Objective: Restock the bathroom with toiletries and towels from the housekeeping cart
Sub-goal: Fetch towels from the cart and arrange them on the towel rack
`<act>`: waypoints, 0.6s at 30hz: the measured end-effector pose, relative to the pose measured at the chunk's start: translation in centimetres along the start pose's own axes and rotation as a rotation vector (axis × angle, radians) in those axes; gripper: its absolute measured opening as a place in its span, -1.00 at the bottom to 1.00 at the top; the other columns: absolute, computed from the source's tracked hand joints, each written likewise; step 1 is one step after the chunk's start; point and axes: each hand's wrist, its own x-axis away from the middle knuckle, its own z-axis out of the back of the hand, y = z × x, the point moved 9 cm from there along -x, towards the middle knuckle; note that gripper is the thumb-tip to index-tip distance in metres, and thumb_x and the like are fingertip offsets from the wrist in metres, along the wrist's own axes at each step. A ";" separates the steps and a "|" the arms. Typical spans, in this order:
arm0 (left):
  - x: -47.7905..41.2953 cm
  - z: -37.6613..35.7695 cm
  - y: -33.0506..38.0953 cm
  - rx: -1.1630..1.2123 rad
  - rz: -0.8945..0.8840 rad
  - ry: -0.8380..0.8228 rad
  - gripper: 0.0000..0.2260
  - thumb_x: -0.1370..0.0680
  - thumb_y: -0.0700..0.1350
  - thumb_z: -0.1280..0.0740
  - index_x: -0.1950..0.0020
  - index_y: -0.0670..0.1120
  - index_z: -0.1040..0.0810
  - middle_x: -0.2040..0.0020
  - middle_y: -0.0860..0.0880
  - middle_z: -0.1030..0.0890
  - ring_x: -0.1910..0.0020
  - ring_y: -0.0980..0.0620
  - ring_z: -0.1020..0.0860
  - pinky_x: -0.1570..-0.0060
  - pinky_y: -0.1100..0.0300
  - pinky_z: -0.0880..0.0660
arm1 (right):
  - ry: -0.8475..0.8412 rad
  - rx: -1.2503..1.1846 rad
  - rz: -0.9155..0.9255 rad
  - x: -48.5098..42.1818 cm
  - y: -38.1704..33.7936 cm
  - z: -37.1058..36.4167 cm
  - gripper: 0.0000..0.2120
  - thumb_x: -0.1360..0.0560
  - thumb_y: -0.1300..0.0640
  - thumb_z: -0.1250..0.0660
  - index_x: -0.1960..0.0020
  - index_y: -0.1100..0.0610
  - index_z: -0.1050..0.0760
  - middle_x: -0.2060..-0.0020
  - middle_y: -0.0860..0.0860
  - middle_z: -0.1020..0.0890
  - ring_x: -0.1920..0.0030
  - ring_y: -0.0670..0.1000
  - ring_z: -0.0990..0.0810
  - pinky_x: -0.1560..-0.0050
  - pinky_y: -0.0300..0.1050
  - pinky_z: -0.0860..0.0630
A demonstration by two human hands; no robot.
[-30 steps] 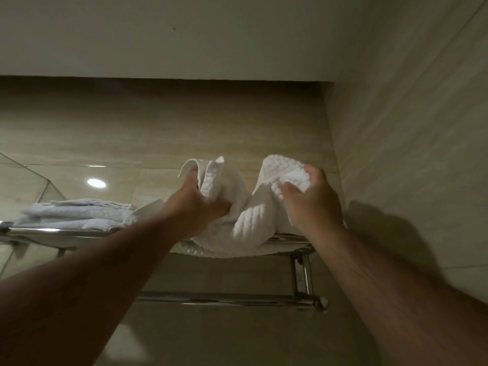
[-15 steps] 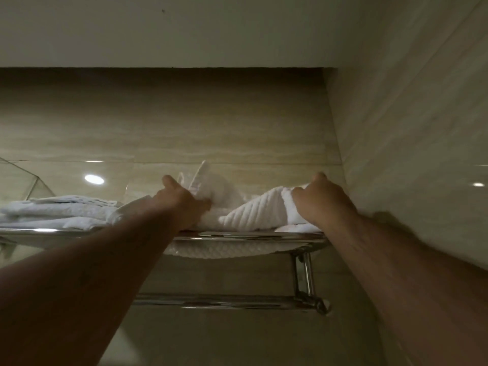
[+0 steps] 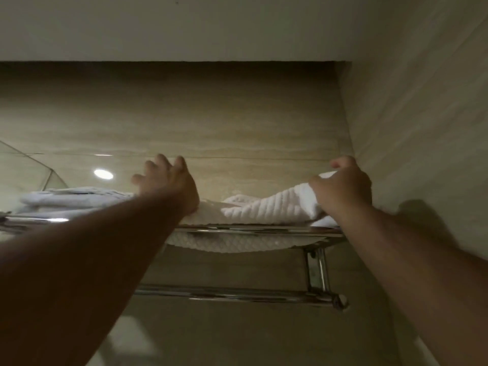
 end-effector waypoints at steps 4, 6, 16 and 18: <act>1.4 1.5 3.1 0.109 -0.274 0.135 -0.76 -0.58 0.03 -0.22 -0.17 -0.03 -0.53 -0.20 -0.09 -0.53 -0.17 -0.11 -0.47 -0.19 -0.07 -0.44 | -0.042 0.133 0.114 1.4 -1.4 -1.9 -0.33 -0.49 0.19 -0.42 -0.50 -0.12 -0.23 -0.33 0.15 -0.35 0.05 0.03 -0.39 0.40 -0.30 -0.21; 2.6 0.9 5.2 0.345 -0.391 -0.026 -0.75 -0.65 0.05 -0.14 0.01 -0.05 -0.54 -0.03 -0.05 -0.61 0.05 -0.04 -0.55 -0.07 -0.01 -0.54 | -0.047 0.225 0.144 1.9 -1.6 -2.6 -0.24 -0.48 0.29 -0.40 -0.52 -0.18 -0.17 -0.34 0.15 -0.32 0.04 0.05 -0.45 0.39 -0.27 -0.29; 4.5 -2.7 5.6 0.154 -0.579 -0.315 -0.38 -0.63 0.33 0.13 0.08 -0.02 -0.58 0.22 -0.04 -0.62 0.21 0.05 -0.59 0.06 0.14 -0.50 | 0.261 0.668 0.231 4.2 -2.8 0.1 -0.62 -0.49 0.24 -0.40 -0.27 0.03 -0.46 -0.22 0.15 -0.39 0.03 0.14 -0.51 0.12 -0.01 -0.48; 4.5 -2.8 5.7 0.221 -0.561 -0.340 -0.38 -0.64 0.31 0.13 -0.05 -0.04 -0.60 0.09 -0.04 -0.65 0.11 0.03 -0.58 -0.09 0.08 -0.48 | 0.286 0.838 0.331 5.0 -4.1 0.0 -0.69 -0.47 0.16 -0.39 -0.19 0.04 -0.48 -0.22 0.16 -0.39 -0.13 0.19 -0.42 -0.09 0.09 -0.41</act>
